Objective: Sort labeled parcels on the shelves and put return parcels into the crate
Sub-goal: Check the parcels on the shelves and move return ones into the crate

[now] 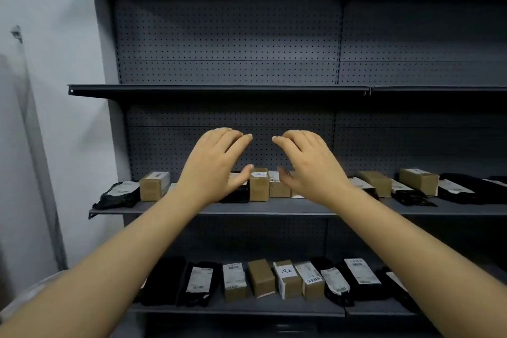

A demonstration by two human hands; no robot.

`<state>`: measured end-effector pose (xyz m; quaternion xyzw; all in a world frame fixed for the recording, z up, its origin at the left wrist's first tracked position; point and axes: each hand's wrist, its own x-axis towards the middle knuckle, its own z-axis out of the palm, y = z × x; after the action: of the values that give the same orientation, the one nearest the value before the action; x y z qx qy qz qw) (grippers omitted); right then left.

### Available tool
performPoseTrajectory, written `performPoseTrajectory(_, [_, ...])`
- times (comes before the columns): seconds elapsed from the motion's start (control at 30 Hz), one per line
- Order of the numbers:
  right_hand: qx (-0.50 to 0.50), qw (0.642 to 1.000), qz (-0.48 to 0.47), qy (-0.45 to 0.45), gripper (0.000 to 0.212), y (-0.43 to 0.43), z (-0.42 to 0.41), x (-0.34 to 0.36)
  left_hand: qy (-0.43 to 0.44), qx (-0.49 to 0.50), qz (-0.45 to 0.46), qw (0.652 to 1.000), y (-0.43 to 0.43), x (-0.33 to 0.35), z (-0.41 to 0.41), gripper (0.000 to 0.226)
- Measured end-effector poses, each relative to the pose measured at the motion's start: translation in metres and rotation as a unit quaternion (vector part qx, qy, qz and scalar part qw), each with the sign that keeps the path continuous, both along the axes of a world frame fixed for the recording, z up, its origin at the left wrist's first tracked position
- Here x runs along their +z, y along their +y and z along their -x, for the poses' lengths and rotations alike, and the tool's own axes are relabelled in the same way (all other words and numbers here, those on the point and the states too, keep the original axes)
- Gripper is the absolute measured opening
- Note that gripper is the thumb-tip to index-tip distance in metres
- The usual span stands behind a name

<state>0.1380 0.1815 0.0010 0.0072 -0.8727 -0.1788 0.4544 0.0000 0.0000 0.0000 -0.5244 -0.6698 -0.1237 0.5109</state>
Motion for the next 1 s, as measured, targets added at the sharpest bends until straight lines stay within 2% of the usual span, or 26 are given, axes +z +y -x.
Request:
performPoseTrajectory(0.17, [0.021,0.998,0.010,-0.052,0.063,-0.011,0.030,-0.035,-0.034,0.037,0.017,0.999,-0.017,-0.035,0.019,0.054])
performPoseTrajectory(0.57, [0.132,0.982,0.014,-0.132,0.053,-0.088,0.147,-0.078,-0.094,0.118,0.004,0.989,-0.114,-0.084,0.093,0.048])
performPoseTrajectory(0.77, [0.149,0.980,0.018,-0.132,0.050,-0.139,0.228,-0.084,-0.121,0.155,0.013,0.980,-0.172,-0.093,0.169,0.049])
performPoseTrajectory(1.0, [0.142,0.982,0.041,-0.117,0.050,-0.187,0.331,-0.086,-0.127,0.151,0.022,0.980,-0.224,-0.088,0.279,0.051])
